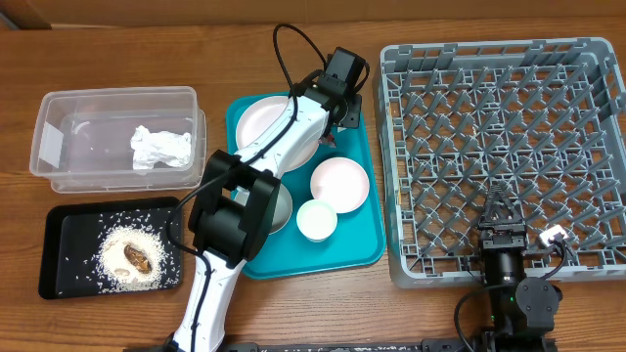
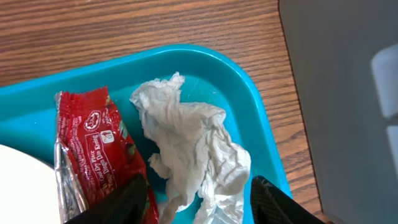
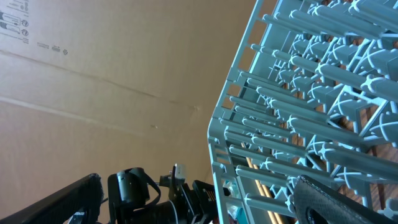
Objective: Sort waste into correct bins and load items into the dishwasher
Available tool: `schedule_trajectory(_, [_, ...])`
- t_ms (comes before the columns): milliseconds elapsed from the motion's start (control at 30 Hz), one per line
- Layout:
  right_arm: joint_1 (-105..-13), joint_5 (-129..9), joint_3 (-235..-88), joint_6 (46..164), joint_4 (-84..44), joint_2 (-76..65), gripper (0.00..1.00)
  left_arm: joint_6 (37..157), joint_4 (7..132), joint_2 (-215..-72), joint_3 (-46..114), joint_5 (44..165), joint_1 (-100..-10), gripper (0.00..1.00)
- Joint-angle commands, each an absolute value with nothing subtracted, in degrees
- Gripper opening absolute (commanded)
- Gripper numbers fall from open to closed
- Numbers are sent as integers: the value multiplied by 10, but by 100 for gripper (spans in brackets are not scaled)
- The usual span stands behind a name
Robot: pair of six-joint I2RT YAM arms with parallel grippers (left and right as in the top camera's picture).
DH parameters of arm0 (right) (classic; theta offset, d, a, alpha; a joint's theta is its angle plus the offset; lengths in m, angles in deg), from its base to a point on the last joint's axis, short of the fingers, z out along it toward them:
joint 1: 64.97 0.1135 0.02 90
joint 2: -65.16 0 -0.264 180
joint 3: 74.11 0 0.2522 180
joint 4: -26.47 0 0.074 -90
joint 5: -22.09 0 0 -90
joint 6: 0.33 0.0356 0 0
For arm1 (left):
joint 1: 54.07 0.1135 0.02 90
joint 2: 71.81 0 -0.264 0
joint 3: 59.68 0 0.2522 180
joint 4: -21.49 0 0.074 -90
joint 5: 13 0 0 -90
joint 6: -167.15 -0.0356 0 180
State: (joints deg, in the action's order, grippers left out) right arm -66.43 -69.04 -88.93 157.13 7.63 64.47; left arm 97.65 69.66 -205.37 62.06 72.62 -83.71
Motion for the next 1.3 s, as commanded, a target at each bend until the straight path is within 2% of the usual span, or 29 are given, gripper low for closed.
schedule_trajectory(0, [-666,-698,-884,1565,80,649,100,964,694,-2075,621,717,-841,52])
schedule_trajectory(200, [-666,-698,-884,1565,80,649,100,964,686,-2075,621,717,-841,35])
schedule_trajectory(333, [-666,-698,-884,1565,80,649,100,964,686,-2075,621,717,-841,13])
schedule_trajectory(433, [-666,-698,-884,1565,80,649,100,964,686,-2075,621,717,-841,5])
schedule_trajectory(733, [-666,-698,-884,1565,80,649,100,965,700,-2041,634,726,-841,4])
schedule_trajectory(1000, [-666,-698,-884,1565,80,649,100,973,724,-1940,636,722,-839,4])
schedule_trajectory(1267, [-666,-698,-884,1565,80,649,100,1008,807,-1807,636,618,-811,4])
